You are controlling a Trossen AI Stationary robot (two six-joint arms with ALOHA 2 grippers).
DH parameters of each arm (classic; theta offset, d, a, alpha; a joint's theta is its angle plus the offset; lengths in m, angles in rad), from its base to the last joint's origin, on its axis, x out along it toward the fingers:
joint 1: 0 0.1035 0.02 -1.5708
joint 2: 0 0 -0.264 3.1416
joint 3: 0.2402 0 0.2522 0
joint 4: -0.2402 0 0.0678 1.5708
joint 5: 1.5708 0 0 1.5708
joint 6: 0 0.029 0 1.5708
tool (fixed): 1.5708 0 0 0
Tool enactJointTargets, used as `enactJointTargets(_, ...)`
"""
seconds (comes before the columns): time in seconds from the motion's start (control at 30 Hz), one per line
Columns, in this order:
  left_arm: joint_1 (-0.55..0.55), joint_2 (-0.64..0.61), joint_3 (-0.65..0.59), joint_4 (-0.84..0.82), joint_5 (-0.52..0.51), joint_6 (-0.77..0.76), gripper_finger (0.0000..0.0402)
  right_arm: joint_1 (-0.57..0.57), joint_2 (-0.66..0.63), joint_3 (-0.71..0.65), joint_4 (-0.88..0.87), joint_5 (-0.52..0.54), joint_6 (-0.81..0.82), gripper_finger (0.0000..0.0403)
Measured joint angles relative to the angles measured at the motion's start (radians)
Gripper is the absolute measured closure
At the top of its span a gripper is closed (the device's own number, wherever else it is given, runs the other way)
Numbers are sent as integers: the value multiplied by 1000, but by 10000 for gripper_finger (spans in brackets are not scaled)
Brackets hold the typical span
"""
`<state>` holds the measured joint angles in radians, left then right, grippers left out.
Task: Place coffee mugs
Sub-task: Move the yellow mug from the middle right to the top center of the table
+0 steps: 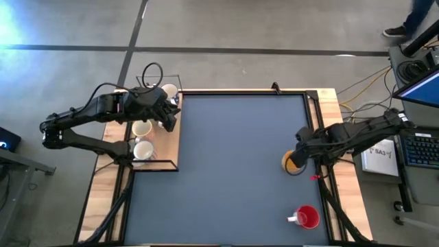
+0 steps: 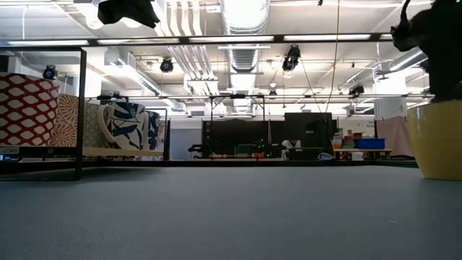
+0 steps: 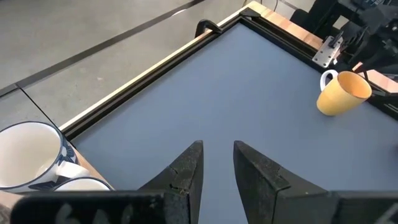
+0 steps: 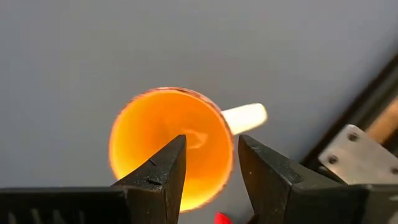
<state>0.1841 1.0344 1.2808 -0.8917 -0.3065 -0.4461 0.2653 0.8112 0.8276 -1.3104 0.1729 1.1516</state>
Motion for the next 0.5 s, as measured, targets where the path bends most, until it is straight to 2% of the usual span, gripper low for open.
enactJointTargets(0.5, 0, 0, 0, -12, 1, 0, 331, 0, 56, -39, -18, -10, 0, 269)
